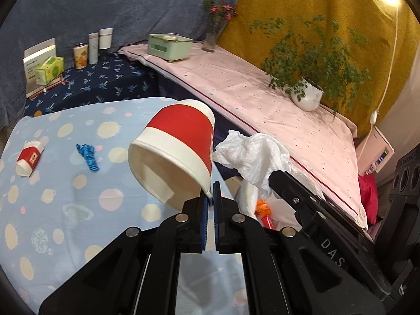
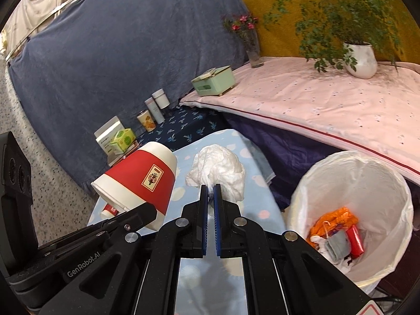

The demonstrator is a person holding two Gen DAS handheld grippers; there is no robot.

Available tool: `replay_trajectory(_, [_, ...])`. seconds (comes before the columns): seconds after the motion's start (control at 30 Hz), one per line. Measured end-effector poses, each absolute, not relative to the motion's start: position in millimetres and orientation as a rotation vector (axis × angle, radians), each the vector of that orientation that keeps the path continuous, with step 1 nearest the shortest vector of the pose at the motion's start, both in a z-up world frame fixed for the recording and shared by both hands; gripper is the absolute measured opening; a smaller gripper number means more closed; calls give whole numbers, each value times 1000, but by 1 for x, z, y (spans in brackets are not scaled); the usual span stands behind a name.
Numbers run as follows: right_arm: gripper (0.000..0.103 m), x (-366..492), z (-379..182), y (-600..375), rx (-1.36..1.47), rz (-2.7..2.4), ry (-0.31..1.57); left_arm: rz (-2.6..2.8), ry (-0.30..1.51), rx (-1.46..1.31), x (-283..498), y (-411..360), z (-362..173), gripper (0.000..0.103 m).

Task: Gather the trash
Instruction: 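Carry the red cup and white tissue over the bin and release both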

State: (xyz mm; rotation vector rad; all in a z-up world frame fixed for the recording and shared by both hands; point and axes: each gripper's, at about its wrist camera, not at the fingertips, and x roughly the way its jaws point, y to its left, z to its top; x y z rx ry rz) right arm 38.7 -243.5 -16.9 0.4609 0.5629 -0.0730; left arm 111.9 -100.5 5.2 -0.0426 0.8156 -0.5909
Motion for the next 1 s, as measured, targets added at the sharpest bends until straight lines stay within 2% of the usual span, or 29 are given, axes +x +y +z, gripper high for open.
replay_trajectory(0.5, [5, -18, -24, -326, 530, -243, 511, -776, 817, 123, 72, -205, 2, 4])
replay_trajectory(0.97, [5, -43, -55, -384, 619, -349, 527, -840, 867, 194, 70, -259, -23, 4])
replay_trajectory(1.0, [5, -43, -58, -385, 620, -354, 532, -833, 875, 190, 71, -259, -25, 8])
